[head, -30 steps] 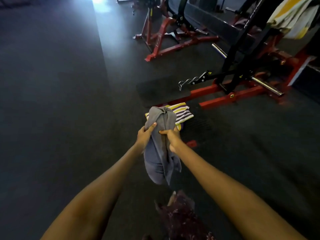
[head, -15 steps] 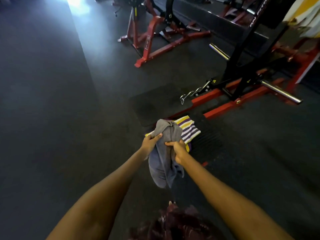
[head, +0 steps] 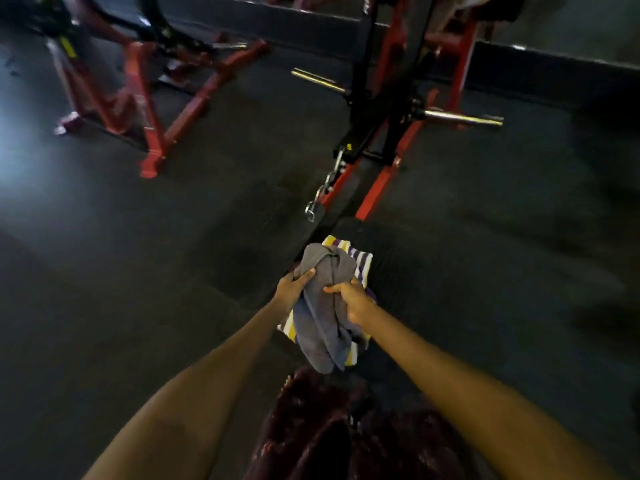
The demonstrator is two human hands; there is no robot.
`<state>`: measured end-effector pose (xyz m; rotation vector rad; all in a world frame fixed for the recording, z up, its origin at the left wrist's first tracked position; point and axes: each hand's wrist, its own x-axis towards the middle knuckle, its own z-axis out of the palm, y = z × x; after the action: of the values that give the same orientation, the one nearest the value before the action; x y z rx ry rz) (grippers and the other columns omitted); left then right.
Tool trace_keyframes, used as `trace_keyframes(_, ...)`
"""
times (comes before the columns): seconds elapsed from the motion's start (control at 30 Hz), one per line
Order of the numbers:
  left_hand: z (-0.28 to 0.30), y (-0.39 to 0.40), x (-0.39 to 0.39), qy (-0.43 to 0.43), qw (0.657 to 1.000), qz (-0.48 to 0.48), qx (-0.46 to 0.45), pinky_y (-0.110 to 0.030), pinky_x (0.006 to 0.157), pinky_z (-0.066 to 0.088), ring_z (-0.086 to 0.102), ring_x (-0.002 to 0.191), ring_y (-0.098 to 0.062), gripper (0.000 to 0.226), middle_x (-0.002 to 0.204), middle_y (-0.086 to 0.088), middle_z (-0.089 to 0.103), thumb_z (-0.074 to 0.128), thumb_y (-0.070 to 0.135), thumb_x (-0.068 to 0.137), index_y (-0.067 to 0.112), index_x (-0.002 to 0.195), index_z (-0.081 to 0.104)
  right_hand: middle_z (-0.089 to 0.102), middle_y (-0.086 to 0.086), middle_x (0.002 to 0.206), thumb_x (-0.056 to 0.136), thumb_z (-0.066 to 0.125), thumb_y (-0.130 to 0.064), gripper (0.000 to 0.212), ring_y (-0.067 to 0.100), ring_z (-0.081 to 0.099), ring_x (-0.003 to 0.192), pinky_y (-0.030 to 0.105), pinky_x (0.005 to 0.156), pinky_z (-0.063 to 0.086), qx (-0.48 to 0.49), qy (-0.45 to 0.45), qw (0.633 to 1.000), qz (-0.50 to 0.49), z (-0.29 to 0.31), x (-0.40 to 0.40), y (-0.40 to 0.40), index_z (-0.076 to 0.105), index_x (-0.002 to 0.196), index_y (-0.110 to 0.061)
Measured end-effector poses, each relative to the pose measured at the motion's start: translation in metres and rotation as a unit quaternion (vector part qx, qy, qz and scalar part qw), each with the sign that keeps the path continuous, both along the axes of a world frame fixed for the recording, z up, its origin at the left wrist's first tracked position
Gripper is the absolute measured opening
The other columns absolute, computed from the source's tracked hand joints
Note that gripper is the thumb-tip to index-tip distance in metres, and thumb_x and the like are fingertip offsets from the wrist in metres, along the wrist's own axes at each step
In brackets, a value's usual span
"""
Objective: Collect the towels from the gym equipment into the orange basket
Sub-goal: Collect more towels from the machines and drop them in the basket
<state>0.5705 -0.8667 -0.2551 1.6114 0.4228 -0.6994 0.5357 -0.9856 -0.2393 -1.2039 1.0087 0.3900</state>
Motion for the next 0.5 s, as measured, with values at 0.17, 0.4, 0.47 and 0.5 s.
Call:
trace_keyframes(0.17,-0.003,0.021,0.045,-0.025,0.995,-0.09,0.023,-0.027,0.088,0.046,0.057,0.112,-0.022,0.041,0.123,-0.012,0.06,0.058,0.022,0.092,0.001,0.127,0.054,0.057,0.017,0.127,0.077,0.067,0.002,0.056,0.035,0.053,0.118,0.049,0.102,0.044,-0.015,-0.043,0.998,-0.044,-0.025,0.024,0.025,0.05,0.129,-0.011)
trace_keyframes(0.4,-0.042,0.039,0.075,0.03,0.993,-0.118,0.009,-0.033,0.093,0.048,0.057,0.117,-0.026,0.044,0.127,-0.013,0.059,0.06,0.024,0.091,0.003,0.129,0.052,0.056,0.01,0.125,0.081,0.061,0.008,0.057,0.027,0.051,0.118,0.037,0.093,0.046,-0.001,-0.036,0.995,-0.095,-0.045,0.045,0.046,0.047,0.133,-0.01)
trace_keyframes(0.47,-0.052,0.043,0.08,0.043,0.992,-0.115,0.004,-0.035,0.095,0.049,0.057,0.118,-0.028,0.045,0.127,-0.015,0.06,0.062,0.025,0.09,0.005,0.13,0.053,0.054,0.01,0.125,0.081,0.06,0.009,0.058,0.026,0.05,0.119,0.038,0.097,0.045,0.001,-0.033,0.995,-0.092,-0.055,0.05,0.048,0.044,0.135,-0.009)
trace_keyframes(0.5,-0.057,0.046,0.082,0.049,0.993,-0.106,0.002,-0.036,0.096,0.048,0.057,0.118,-0.028,0.045,0.127,-0.014,0.06,0.062,0.024,0.09,0.006,0.129,0.053,0.053,0.009,0.126,0.081,0.06,0.008,0.06,0.026,0.049,0.12,0.04,0.1,0.044,0.002,-0.033,0.995,-0.089,-0.059,0.052,0.05,0.043,0.136,-0.009)
